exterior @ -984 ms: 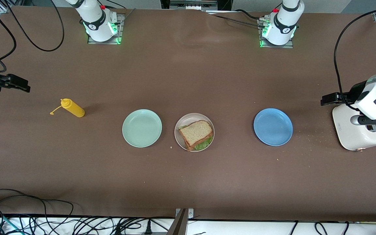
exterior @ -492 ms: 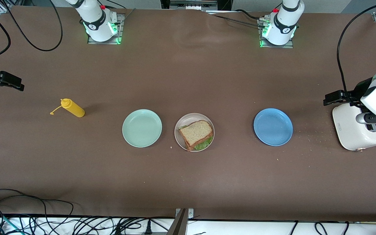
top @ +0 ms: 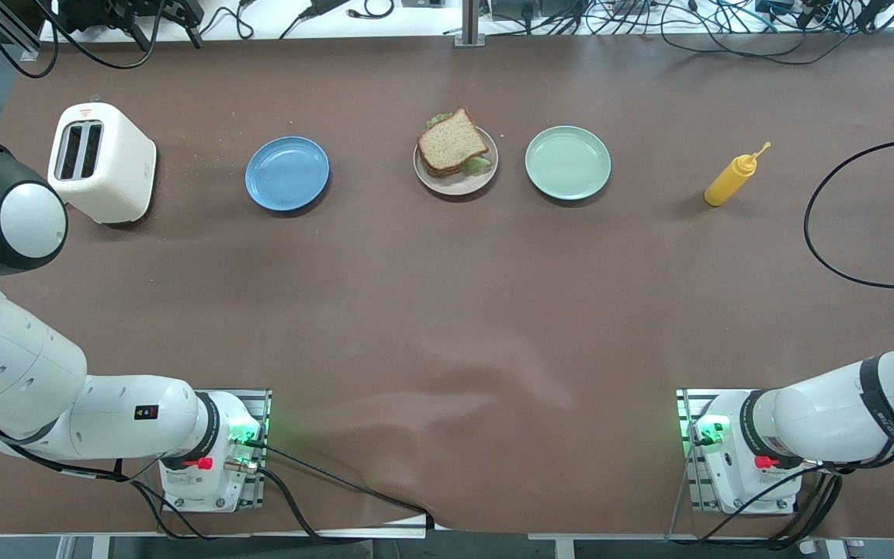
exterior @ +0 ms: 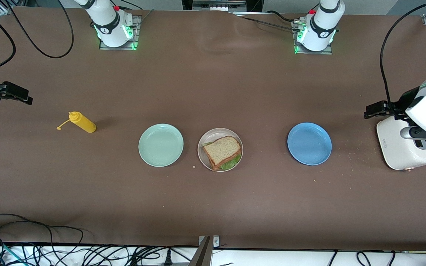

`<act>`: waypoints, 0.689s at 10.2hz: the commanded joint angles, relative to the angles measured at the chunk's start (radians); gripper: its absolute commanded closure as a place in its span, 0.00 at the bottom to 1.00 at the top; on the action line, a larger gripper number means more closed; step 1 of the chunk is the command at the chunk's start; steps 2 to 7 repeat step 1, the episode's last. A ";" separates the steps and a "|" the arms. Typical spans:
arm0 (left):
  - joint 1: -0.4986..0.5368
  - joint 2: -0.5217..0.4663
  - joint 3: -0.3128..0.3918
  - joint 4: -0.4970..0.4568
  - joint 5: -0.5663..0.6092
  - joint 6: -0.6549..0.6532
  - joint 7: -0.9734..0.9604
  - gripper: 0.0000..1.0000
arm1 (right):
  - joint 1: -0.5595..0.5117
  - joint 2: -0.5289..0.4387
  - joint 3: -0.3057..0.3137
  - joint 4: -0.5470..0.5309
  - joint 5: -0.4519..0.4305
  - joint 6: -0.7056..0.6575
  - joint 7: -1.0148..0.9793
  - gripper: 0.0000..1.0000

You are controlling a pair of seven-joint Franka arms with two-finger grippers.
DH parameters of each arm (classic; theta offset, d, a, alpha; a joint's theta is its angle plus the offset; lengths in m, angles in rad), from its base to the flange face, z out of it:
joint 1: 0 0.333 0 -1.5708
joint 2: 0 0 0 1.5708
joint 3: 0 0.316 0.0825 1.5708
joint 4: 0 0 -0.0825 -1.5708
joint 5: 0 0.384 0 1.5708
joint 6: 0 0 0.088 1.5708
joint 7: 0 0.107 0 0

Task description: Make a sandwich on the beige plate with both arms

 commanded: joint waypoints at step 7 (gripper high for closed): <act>-0.013 0.002 -0.004 0.014 0.038 -0.015 0.011 0.00 | 0.000 0.002 0.001 0.008 0.016 0.004 0.008 0.00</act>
